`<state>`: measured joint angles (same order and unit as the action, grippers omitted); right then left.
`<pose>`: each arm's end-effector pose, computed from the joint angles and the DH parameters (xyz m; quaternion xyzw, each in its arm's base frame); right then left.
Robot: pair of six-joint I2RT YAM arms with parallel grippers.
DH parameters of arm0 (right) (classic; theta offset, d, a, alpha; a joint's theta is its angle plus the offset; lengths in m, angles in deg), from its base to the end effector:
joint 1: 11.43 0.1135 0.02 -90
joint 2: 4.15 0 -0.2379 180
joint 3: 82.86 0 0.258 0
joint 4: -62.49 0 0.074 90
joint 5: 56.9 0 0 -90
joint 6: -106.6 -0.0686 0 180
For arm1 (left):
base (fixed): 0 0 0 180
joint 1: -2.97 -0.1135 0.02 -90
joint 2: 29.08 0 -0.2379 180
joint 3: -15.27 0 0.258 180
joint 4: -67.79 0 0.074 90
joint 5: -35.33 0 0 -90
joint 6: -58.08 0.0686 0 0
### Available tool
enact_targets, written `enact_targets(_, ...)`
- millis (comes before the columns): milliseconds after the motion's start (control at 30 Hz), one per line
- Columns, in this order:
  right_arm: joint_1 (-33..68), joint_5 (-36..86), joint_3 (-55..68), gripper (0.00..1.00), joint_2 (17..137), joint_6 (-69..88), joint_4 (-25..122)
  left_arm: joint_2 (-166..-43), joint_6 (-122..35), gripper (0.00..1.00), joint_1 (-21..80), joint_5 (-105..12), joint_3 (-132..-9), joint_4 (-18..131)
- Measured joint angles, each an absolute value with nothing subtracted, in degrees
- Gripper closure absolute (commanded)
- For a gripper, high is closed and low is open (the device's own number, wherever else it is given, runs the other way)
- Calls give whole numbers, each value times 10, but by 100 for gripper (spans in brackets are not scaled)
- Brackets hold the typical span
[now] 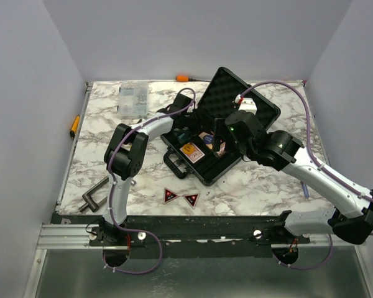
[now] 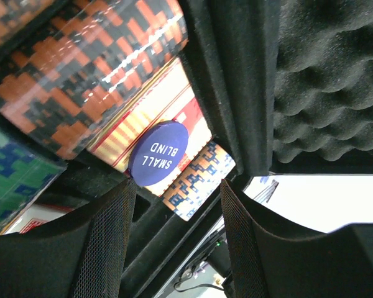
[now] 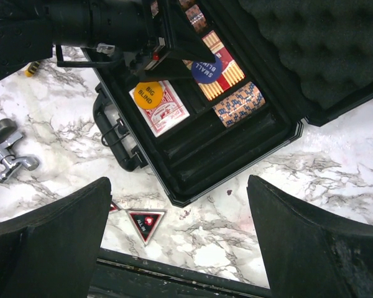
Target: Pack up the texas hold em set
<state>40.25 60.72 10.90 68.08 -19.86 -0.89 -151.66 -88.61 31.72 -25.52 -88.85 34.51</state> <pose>0.2034 0.2061 0.3448 -0.0209 0.8917 0.1189 0.4362 0.4010 -0.2581 0.1271 -0.1407 0.9072 -0.3898 0.0717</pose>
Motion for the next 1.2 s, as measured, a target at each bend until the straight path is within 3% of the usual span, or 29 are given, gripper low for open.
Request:
enact_targets(600, 403, 608, 109, 7, 681, -198, -9, -1514, -910, 42, 319, -251, -869, 372)
enact_targets(1067, 403, 575, 102, 7, 698, -157, -9, -1257, -828, 37, 271, -284, -709, 358)
enact_targets(1200, 403, 541, 98, 7, 724, -138, -10, -1176, -793, 31, 258, -308, -663, 337)
